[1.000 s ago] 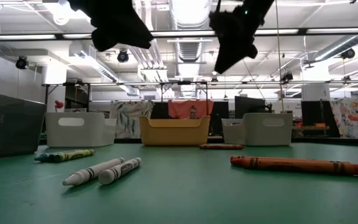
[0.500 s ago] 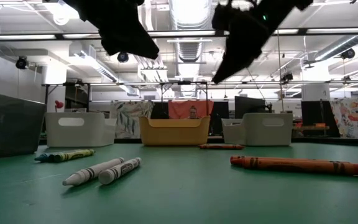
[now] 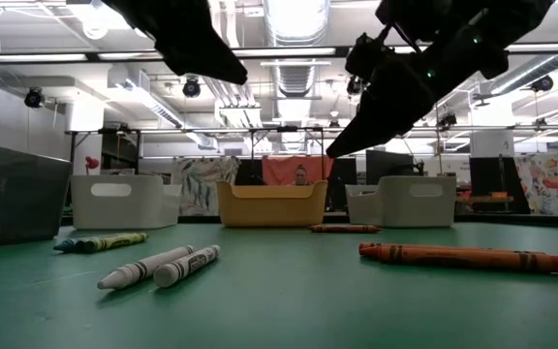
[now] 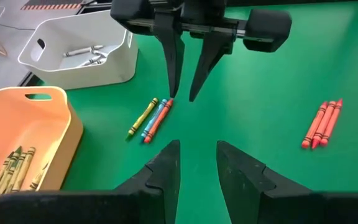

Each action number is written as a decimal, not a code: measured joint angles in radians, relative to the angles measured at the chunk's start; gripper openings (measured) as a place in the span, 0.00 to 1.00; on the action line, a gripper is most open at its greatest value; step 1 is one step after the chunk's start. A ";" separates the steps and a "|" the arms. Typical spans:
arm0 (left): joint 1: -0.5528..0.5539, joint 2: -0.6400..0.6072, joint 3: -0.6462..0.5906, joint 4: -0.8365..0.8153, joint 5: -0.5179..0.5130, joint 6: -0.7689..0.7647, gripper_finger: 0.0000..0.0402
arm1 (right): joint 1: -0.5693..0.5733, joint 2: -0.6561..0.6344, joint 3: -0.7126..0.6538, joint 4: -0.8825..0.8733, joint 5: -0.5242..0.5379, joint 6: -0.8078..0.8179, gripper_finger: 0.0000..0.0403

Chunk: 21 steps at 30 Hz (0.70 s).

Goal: Sort crayons
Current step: Put the orange crayon into the black bin

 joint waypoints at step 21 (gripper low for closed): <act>0.002 0.002 0.000 0.028 -0.003 0.207 0.22 | 0.000 0.013 0.000 -0.021 0.088 0.180 0.22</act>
